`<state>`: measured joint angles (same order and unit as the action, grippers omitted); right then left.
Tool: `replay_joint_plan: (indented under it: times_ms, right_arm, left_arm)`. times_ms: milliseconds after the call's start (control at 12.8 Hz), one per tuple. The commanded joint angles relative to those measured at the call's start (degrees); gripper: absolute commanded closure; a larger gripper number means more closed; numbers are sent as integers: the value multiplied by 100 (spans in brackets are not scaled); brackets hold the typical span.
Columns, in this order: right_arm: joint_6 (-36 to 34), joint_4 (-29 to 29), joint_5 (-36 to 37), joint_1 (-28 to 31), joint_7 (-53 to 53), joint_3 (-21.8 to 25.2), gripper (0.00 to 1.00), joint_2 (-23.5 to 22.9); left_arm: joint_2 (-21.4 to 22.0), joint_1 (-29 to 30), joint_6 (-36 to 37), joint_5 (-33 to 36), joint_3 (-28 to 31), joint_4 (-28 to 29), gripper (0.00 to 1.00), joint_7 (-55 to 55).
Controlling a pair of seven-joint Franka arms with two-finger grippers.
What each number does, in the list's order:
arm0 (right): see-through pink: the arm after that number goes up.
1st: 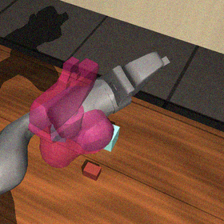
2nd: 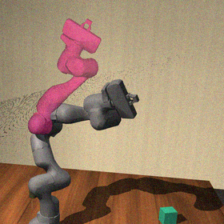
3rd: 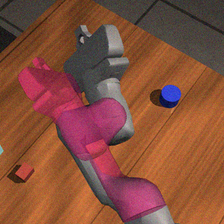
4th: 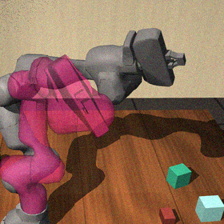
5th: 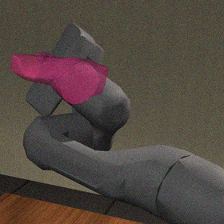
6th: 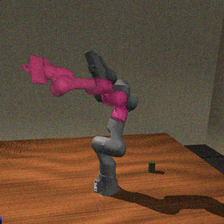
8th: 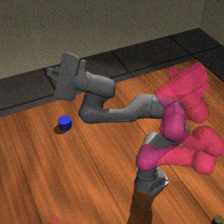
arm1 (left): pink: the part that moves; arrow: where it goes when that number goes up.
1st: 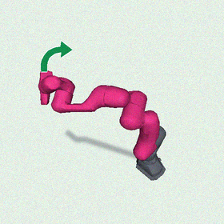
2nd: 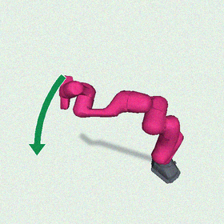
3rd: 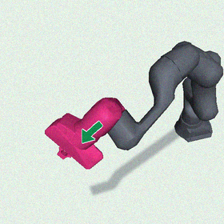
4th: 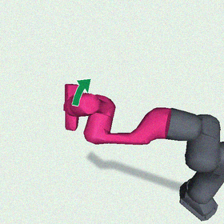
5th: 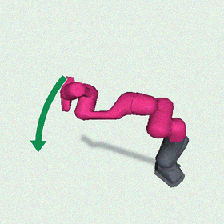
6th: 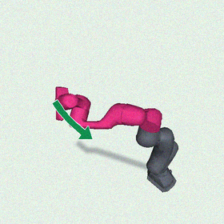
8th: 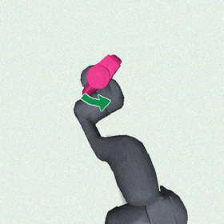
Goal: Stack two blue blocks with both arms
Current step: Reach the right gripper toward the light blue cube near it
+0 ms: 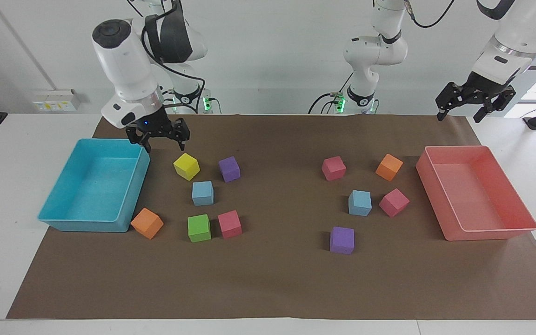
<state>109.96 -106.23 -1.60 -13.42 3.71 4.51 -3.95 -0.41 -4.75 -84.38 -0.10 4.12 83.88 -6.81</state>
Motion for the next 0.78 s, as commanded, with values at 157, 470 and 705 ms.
replay_joint_plan:
  times_ms: [157, 470, 705]
  right_arm:
    - [1253, -890, -174, -161, 305, 7, 0, -254]
    - [1589, -1005, -174, -292, 341, -2, 0, -580]
    - [2061, -1232, -174, -424, 341, -2, 0, -764]
  left_arm:
    - [67, 88, 106, 98, -69, 6, 0, 13]
    - [67, 88, 97, 90, -69, 6, 0, 13]
    - [67, 88, 106, 90, -69, 6, 0, 13]
